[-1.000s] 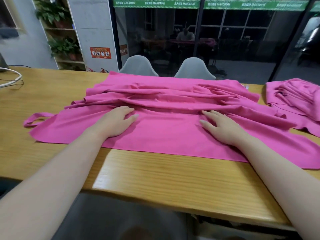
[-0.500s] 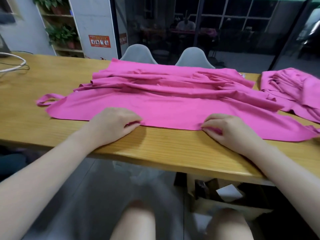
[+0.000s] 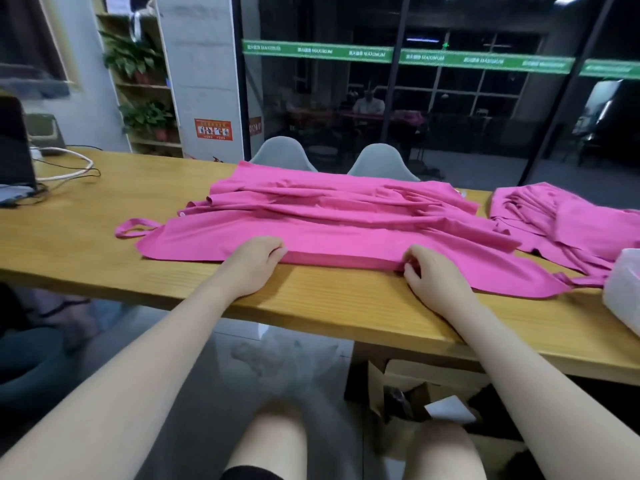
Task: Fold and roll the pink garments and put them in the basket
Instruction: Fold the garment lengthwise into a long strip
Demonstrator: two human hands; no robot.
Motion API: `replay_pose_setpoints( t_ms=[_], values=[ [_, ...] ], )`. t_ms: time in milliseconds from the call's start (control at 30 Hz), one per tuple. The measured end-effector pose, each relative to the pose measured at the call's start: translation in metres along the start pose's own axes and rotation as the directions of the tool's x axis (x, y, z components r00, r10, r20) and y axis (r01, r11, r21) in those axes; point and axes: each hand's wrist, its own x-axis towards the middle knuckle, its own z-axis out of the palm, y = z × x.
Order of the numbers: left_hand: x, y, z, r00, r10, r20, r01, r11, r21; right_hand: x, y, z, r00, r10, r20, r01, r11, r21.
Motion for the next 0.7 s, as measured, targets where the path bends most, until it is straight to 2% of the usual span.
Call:
replay_pose_setpoints(
  t_ms=[100,200,367,500,700],
  values=[
    [-0.002,0.005,-0.001,0.997,-0.080,0.006,0.080,0.996,-0.035,0.003,-0.009,-0.002,1.000,-0.012,0.020,0.015,0.986,-0.167],
    [-0.002,0.013,-0.003,0.985,-0.162,0.062,0.162,0.987,0.017,0.003,-0.020,-0.008,0.996,-0.007,0.089,0.031,0.963,-0.269],
    [-0.025,0.031,-0.025,0.970,-0.132,0.204,0.107,0.986,0.130,-0.028,-0.018,-0.025,0.984,0.070,0.164,-0.050,0.991,-0.120],
    [-0.046,0.044,-0.050,0.917,-0.124,0.379,0.079,0.988,0.131,-0.063,-0.020,-0.038,0.971,0.020,0.240,0.008,0.993,-0.115],
    [-0.052,0.042,-0.066,0.918,-0.053,0.393,0.025,0.997,0.077,-0.065,-0.022,-0.053,0.982,-0.069,0.175,0.071,0.997,-0.003]
  ],
)
